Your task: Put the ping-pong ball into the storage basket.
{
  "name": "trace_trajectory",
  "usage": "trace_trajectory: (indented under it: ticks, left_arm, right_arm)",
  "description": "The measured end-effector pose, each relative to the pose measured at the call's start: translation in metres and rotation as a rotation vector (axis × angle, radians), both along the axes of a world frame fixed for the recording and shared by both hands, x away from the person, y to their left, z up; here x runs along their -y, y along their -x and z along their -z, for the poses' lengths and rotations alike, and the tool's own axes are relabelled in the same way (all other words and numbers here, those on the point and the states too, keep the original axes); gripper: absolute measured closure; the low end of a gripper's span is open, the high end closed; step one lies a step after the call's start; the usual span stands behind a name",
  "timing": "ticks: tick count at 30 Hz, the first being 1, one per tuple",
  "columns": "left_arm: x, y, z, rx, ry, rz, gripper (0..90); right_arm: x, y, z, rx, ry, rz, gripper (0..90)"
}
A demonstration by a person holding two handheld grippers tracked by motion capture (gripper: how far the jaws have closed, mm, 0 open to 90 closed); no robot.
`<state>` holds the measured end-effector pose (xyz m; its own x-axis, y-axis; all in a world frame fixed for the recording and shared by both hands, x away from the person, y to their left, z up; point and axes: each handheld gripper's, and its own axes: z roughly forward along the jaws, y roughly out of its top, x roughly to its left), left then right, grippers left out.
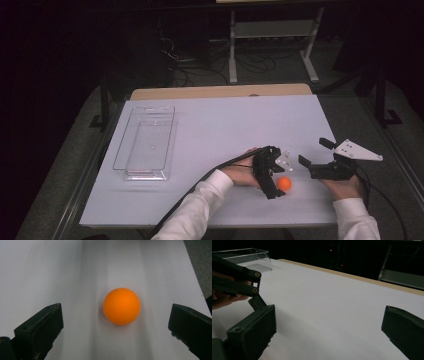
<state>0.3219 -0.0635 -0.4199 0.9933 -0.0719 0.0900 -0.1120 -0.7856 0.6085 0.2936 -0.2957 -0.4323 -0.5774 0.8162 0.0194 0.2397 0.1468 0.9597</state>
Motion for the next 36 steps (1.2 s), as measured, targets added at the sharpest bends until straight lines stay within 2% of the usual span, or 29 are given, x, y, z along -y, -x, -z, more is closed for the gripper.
trace_trajectory:
  ticks: [8, 22, 36]
  left_arm:
    - [0.007, 0.002, 0.005, -0.007, 0.008, 0.012, 0.0]
    - [0.012, -0.001, 0.014, -0.012, -0.009, 0.009, 0.0]
    - [0.017, 0.003, 0.019, -0.012, -0.038, 0.022, 0.5]
  right_arm:
    - [0.001, 0.000, 0.000, 0.002, -0.003, 0.002, 0.0]
    - [0.000, 0.000, 0.001, 0.000, -0.001, -0.003, 0.0]
    - [0.001, 0.000, 0.000, -0.001, -0.005, -0.001, 0.0]
